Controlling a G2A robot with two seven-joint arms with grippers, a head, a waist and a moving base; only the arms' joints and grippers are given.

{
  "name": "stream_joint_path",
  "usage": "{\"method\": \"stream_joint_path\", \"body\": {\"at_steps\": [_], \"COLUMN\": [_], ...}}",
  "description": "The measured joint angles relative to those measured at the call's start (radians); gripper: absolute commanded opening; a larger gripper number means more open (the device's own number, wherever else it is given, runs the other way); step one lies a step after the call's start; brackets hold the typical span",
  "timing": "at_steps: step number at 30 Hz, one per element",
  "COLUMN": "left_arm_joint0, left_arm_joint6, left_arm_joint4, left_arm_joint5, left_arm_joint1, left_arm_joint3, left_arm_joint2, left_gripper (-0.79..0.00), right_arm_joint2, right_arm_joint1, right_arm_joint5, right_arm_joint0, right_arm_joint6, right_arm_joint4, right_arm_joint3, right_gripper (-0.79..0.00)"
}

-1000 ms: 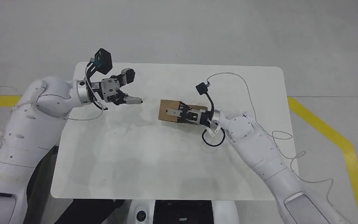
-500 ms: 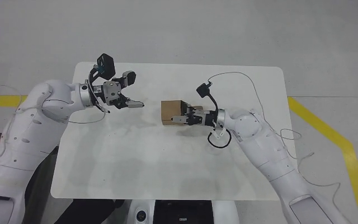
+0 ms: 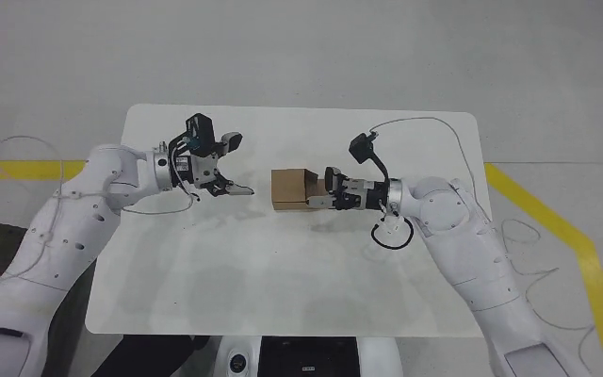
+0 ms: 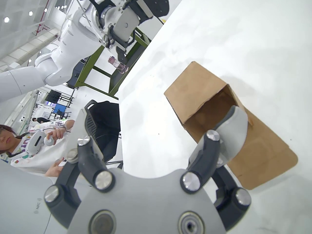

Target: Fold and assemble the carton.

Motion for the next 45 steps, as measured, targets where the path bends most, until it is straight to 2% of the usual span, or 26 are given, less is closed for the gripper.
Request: {"method": "stream_joint_path", "body": {"at_steps": [7, 13, 20, 26, 29, 30, 31, 32, 34, 41, 45], "left_arm_joint0": [-0.001, -0.021, -0.063, -0.106, -0.128, -0.133, -0.140, -0.144, -0.154, -0.171, -0.175], "left_arm_joint6": [0.309, 0.458, 0.510, 0.500, 0.488, 0.487, 0.487, 0.487, 0.492, 0.509, 0.521], "left_arm_joint4": [0.340, 0.489, 0.537, 0.519, 0.506, 0.504, 0.503, 0.502, 0.502, 0.508, 0.516], "left_arm_joint5": [0.005, 0.025, 0.069, 0.106, 0.111, 0.112, 0.112, 0.110, 0.104, 0.091, 0.083], "left_arm_joint1": [-0.029, -0.056, -0.105, -0.152, -0.175, -0.182, -0.190, -0.195, -0.207, -0.236, -0.246], "left_arm_joint3": [0.045, 0.097, 0.168, 0.244, 0.279, 0.288, 0.300, 0.308, 0.328, 0.380, 0.396], "left_arm_joint2": [0.059, 0.116, 0.186, 0.231, 0.250, 0.256, 0.263, 0.267, 0.277, 0.296, 0.300], "left_gripper": [0.000, 0.000, 0.000, 0.000, 0.000, 0.000, 0.000, 0.000, 0.000, 0.000, 0.000], "right_arm_joint2": [0.043, 0.042, 0.042, 0.042, 0.030, 0.025, 0.020, 0.017, 0.014, 0.032, 0.044], "right_arm_joint1": [0.012, 0.012, 0.012, 0.012, 0.015, 0.016, 0.017, 0.019, 0.023, 0.041, 0.048], "right_arm_joint5": [0.004, 0.004, 0.004, 0.004, 0.040, 0.057, 0.080, 0.099, 0.146, 0.254, 0.268], "right_arm_joint0": [-0.006, -0.005, -0.005, -0.006, -0.011, -0.009, -0.004, -0.001, 0.002, -0.050, -0.090], "right_arm_joint6": [-0.059, -0.056, -0.056, -0.057, -0.027, 0.000, 0.039, 0.068, 0.129, 0.238, 0.233], "right_arm_joint4": [-0.075, -0.074, -0.074, -0.075, -0.079, -0.069, -0.046, -0.028, 0.005, 0.067, 0.091], "right_arm_joint3": [-0.006, -0.006, -0.006, -0.007, -0.029, -0.034, -0.037, -0.037, -0.038, -0.083, -0.058], "right_gripper": [0.000, 0.000, 0.000, 0.000, 0.000, -0.191, -0.425, -0.508, -0.785, -0.785, -0.785]}}
